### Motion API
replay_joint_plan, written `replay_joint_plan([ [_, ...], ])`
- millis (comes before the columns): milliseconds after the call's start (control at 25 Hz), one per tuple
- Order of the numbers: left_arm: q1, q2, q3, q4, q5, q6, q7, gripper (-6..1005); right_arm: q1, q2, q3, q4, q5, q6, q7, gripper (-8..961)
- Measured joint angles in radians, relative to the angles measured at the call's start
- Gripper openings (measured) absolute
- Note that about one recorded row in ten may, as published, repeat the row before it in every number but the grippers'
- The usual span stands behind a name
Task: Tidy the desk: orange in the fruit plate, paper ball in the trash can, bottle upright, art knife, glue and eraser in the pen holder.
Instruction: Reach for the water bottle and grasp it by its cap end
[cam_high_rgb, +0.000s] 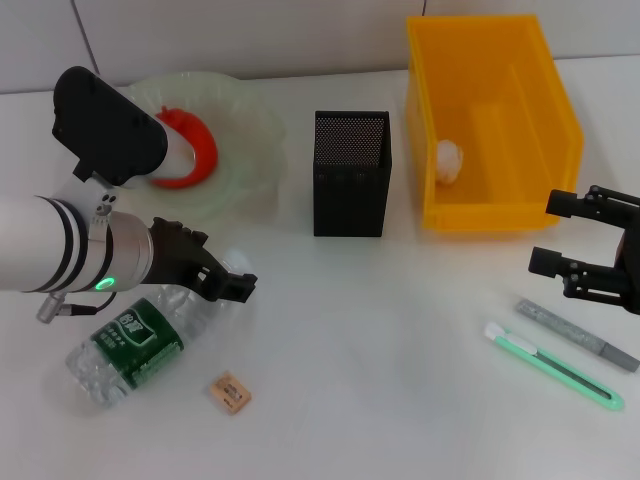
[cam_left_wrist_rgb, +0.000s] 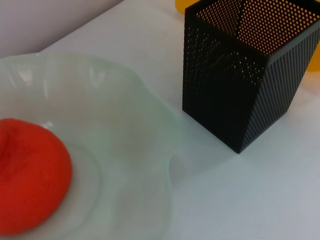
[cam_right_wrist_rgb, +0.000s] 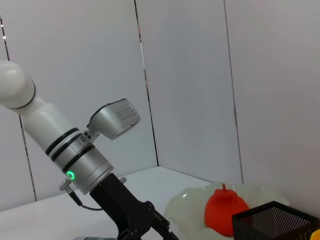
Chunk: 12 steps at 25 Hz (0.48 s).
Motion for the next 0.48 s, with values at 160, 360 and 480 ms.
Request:
replay_joint_plan([
  [160,-0.001,0.000,0.000,-0.010,0.000,0.002,0.001,810,-0.001,0.000,0.000,0.000,0.000,0.001,0.000,754],
  [360,-0.003,0.000,0.009,-0.013,-0.002,0.004,0.004,805,0.000,0.000,0.002,0.000,0.001,0.002,0.003,754],
  [480,-0.004,0.000,0.013,-0.013,-0.002,0.004,0.005,802,0.001,0.000,0.002,0.000,0.001,0.003,0.003,754],
])
